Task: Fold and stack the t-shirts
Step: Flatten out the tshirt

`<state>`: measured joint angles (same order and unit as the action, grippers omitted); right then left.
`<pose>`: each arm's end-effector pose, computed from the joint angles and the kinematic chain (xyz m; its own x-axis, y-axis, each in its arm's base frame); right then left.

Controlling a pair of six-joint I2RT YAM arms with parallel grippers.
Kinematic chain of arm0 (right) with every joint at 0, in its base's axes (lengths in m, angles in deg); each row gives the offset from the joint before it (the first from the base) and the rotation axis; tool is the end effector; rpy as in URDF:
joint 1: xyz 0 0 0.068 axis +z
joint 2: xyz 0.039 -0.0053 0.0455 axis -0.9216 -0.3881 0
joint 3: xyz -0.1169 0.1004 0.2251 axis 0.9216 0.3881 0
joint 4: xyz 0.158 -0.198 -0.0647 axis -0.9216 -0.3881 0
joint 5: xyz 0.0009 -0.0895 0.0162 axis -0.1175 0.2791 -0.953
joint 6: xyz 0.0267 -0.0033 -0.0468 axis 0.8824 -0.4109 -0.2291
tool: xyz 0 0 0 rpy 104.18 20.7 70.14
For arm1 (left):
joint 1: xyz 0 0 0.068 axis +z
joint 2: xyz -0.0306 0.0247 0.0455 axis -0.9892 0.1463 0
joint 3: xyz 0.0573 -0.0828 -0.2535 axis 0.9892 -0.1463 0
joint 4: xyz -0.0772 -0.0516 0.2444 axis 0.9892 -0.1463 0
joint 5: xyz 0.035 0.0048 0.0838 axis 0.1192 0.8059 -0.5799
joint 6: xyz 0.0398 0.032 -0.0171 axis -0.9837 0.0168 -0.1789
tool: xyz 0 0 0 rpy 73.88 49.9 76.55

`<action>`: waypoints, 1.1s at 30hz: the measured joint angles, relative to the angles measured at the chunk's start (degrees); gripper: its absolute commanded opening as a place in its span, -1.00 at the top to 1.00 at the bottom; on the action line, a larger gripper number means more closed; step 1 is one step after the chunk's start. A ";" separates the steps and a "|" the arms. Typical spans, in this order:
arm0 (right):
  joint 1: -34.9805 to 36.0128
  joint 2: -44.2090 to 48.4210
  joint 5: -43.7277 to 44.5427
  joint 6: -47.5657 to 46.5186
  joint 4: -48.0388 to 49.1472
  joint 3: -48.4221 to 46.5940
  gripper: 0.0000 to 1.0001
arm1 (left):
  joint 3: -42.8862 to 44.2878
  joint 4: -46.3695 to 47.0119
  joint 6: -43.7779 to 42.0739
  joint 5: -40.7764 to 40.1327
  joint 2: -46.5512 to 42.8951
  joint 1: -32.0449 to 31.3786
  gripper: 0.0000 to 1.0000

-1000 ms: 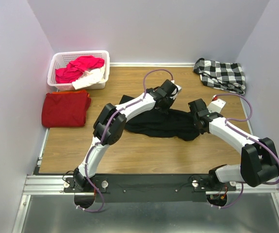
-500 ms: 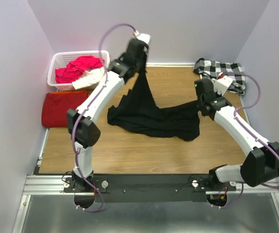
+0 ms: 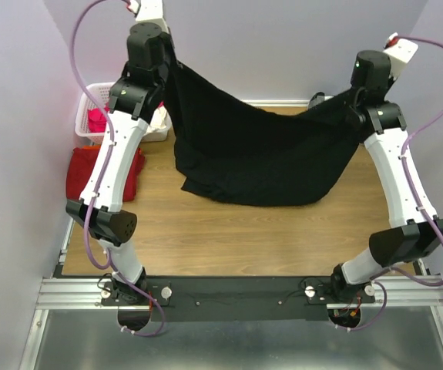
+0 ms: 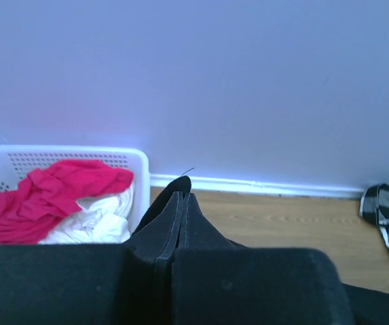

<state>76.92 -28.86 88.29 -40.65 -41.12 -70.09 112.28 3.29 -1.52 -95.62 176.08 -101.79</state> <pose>0.3272 0.0296 0.4597 -0.1224 0.1718 -0.9775 0.6380 0.7680 0.0551 0.3557 -0.1190 0.5242 -0.1027 -0.1965 -0.9751 0.0113 0.9800 -0.1987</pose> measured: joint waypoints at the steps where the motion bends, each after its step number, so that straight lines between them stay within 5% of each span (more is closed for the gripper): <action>1: 0.00 -1.38 -0.31 -1.81 0.15 -3.48 0.99 | 0.66 -0.04 -0.04 -0.07 0.00 0.37 1.00; 15: 0.02 -6.10 -2.71 -14.95 0.61 -28.26 0.99 | 1.01 5.64 0.13 0.28 -6.93 3.98 1.00; 24: 0.02 7.72 -6.62 -15.80 0.48 -24.33 0.99 | -9.62 12.20 1.01 0.98 -23.06 3.98 1.00; 33: 0.02 20.83 -6.91 -16.55 1.33 -23.93 0.99 | -8.35 16.70 -0.72 -0.11 -31.87 3.96 1.00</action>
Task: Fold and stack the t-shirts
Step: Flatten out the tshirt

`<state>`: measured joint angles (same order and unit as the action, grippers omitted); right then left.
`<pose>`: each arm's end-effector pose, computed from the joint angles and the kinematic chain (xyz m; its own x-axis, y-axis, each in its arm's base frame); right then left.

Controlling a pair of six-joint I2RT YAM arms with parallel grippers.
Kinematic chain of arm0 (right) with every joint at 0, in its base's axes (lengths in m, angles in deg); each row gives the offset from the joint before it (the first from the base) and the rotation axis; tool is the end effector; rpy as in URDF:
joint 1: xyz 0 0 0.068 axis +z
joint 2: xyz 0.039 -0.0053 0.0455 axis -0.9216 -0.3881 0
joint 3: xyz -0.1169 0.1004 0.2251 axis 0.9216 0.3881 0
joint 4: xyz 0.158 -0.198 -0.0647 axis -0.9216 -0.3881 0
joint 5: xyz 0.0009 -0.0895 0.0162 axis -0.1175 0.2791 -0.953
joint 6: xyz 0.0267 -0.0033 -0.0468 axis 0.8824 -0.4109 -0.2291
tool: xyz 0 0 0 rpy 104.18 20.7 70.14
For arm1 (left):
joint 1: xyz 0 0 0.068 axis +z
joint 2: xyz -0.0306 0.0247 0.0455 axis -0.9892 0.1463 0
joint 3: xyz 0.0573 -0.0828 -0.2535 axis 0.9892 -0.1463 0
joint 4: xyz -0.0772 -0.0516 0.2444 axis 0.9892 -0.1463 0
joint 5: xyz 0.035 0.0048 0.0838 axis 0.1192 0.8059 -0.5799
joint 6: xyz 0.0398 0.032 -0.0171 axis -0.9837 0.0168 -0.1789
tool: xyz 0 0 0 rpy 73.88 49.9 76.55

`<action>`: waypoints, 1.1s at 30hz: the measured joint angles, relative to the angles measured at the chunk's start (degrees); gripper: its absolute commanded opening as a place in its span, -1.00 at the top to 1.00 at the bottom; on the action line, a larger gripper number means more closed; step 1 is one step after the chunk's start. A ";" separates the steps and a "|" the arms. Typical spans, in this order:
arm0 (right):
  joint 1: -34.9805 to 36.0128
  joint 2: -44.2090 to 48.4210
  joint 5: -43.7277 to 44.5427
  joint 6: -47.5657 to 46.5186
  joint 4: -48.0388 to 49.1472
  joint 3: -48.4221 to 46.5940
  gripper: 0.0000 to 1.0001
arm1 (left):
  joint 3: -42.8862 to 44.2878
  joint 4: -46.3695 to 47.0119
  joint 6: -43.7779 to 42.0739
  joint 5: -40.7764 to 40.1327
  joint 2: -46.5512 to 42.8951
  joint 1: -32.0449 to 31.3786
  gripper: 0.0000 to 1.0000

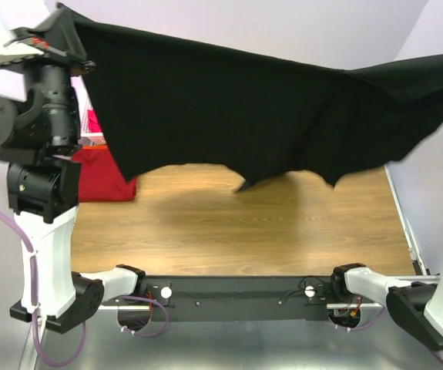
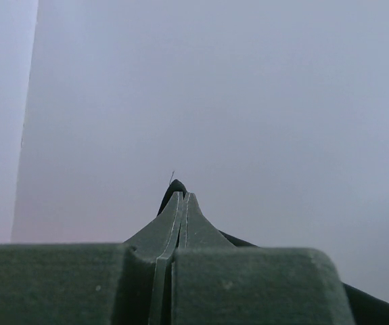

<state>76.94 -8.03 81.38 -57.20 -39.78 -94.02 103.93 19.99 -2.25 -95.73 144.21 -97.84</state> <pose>0.0880 -0.0083 0.6427 0.4696 0.0779 -0.8794 0.4355 0.8460 0.3075 0.1287 -0.0258 0.6496 0.5241 -0.3695 -0.7673 0.1332 0.9255 -0.3546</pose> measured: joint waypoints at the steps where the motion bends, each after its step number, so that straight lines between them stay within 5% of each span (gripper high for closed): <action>1: 0.00 0.46 -0.09 0.00 0.17 -0.24 0.99 | 0.35 0.79 -0.15 0.04 -0.33 0.00 1.00; 11: 0.00 -7.04 -2.27 0.13 3.45 -2.95 0.99 | 3.63 5.99 -1.68 0.09 5.11 0.02 1.00; 21: -0.42 -29.75 -2.51 -0.09 5.01 -3.21 0.99 | 4.52 6.51 -4.11 -2.56 27.23 0.52 1.00; 28: -4.70 -38.71 -4.35 -0.04 4.94 -13.55 0.99 | 16.96 4.74 0.17 1.01 43.30 4.59 1.00; 33: -6.62 -37.13 -4.72 -0.31 7.06 -17.18 0.99 | 21.42 7.50 5.03 7.21 44.85 8.39 1.00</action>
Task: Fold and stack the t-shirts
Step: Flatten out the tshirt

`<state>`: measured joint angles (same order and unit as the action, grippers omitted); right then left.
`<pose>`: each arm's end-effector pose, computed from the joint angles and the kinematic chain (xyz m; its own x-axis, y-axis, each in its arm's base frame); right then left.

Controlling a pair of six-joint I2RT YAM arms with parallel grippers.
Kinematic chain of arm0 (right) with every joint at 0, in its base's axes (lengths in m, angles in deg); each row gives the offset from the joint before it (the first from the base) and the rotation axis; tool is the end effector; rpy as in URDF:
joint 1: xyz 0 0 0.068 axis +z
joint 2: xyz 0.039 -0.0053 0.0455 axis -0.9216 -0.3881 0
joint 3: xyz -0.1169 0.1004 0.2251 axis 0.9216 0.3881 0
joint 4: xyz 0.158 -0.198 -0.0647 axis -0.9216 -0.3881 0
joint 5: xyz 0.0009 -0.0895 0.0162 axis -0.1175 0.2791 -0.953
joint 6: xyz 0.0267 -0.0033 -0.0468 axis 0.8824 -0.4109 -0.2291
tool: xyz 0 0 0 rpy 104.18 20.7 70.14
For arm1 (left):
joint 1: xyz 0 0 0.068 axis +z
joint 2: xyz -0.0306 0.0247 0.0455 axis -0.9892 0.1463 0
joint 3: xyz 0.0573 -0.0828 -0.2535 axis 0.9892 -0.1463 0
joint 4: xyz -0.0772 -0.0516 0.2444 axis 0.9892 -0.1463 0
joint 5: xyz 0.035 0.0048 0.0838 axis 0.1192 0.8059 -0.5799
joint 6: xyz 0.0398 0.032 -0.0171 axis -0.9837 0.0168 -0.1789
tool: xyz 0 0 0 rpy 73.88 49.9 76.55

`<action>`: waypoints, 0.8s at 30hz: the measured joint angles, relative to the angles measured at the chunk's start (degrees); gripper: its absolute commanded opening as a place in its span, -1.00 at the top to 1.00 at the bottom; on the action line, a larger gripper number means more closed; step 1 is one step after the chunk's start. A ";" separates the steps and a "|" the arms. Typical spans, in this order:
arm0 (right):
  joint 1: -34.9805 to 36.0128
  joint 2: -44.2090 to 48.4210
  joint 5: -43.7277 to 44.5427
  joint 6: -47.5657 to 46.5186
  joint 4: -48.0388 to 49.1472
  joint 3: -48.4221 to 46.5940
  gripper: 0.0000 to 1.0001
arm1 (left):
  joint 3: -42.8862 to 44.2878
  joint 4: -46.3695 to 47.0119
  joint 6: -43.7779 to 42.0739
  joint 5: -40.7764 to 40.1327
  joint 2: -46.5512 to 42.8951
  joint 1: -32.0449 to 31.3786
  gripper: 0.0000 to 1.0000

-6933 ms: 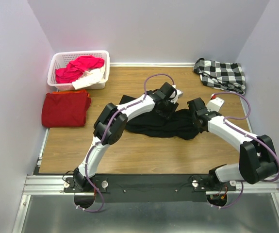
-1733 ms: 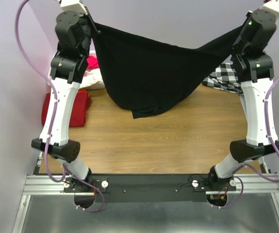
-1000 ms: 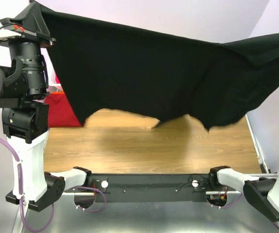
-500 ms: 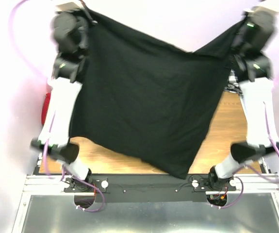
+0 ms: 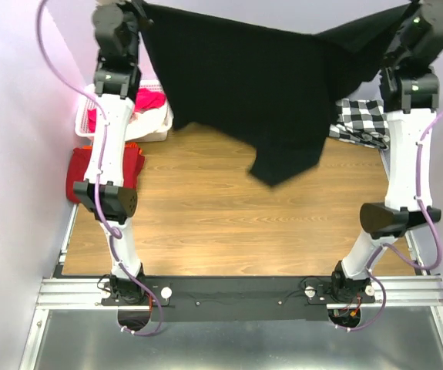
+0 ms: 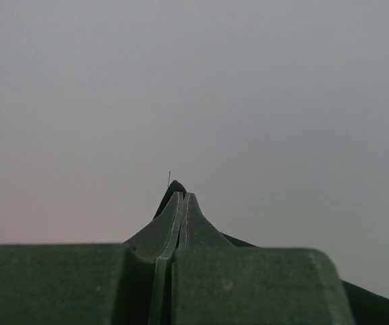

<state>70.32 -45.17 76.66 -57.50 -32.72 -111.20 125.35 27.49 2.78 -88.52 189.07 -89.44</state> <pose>0.3404 -0.0021 0.5943 0.2650 0.0072 -0.9642 0.5206 0.8406 0.1493 0.4243 -0.0516 0.5507 0.3116 -0.3439 -0.8858 0.0484 0.9367 -0.3467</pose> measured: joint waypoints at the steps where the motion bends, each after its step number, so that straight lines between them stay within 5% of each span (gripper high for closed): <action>1: -0.07 0.61 -0.02 -0.13 0.31 0.02 0.99 | -0.02 1.03 0.81 1.31 -0.57 0.63 1.00; 9: -0.11 16.04 -1.46 -2.58 4.98 10.95 0.99 | -11.56 4.42 1.90 8.72 -14.91 3.02 1.00; 16: -0.46 44.28 -1.55 7.43 6.99 54.51 0.99 | -52.06 9.35 3.61 14.60 -37.16 3.34 1.00; 21: -0.66 50.25 -6.97 24.46 -4.72 85.15 0.99 | -87.93 6.58 6.91 19.06 -39.87 3.10 1.00; 24: -0.59 49.57 -13.07 34.38 -14.71 94.82 0.99 | -100.52 -2.49 8.02 19.12 -39.19 3.02 1.00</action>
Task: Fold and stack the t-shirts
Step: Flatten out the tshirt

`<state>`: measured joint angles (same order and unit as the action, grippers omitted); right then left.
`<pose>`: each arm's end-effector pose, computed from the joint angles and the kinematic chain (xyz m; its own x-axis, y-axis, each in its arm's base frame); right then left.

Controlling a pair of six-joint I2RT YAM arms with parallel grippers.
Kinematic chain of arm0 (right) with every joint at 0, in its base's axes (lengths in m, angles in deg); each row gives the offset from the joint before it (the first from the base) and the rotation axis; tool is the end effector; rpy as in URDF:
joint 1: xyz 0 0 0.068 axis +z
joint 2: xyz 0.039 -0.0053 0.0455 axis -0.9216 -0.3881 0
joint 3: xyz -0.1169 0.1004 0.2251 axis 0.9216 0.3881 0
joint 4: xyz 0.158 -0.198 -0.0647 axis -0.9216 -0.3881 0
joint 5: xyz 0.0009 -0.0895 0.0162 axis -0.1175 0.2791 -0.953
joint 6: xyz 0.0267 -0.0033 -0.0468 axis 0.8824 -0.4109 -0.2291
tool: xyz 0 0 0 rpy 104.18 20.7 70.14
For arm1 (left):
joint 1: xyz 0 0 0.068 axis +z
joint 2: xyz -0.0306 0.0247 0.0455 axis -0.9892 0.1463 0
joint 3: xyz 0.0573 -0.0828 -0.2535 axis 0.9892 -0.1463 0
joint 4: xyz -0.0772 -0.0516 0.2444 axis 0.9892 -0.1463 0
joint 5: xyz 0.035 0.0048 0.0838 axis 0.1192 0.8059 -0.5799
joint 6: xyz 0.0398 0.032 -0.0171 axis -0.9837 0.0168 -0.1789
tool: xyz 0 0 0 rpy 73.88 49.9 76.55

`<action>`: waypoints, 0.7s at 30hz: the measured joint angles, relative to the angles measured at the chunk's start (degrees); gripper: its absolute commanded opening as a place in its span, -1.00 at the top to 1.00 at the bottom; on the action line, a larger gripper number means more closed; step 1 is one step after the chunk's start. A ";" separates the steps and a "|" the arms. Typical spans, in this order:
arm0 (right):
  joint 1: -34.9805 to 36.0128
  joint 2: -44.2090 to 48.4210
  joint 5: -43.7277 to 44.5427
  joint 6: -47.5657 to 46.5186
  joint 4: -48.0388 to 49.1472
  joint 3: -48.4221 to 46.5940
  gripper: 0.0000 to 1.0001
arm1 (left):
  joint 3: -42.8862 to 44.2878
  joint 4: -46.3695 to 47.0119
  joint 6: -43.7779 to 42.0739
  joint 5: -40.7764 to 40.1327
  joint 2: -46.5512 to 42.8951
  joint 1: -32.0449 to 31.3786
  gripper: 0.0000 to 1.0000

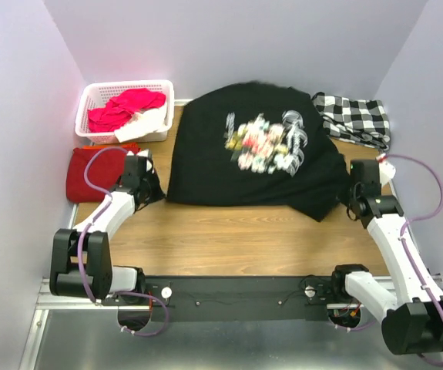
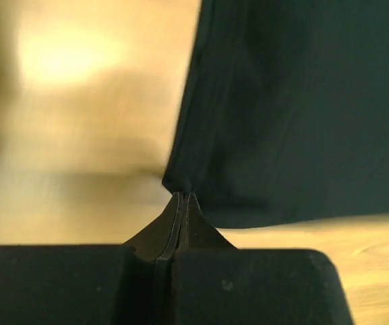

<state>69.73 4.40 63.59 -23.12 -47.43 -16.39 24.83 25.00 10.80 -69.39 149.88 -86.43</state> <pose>0.1931 -0.0051 0.2788 -0.4480 0.4941 -0.7451 0.5840 0.7928 0.1746 0.2675 -0.0276 0.2025 -0.7183 -0.3704 -0.5889 -0.1461 0.9079 -0.3928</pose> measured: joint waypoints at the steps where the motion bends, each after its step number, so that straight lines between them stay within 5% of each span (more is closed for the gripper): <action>1: -0.02 0.42 -0.85 1.81 -2.12 1.03 0.99 | -1.62 -2.78 0.22 -0.26 -0.61 0.00 1.00; 10: -0.02 3.93 -4.24 15.10 -15.17 1.88 0.99 | 6.64 -9.31 4.39 -3.28 -7.58 -0.07 1.00; 21: -0.02 3.78 -6.10 19.67 -19.89 1.92 0.99 | 1.79 -16.50 8.68 -4.48 -9.73 -0.07 1.00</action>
<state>69.71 8.18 57.49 -3.45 -67.32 -14.46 26.62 8.49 19.48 -73.87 140.15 -86.49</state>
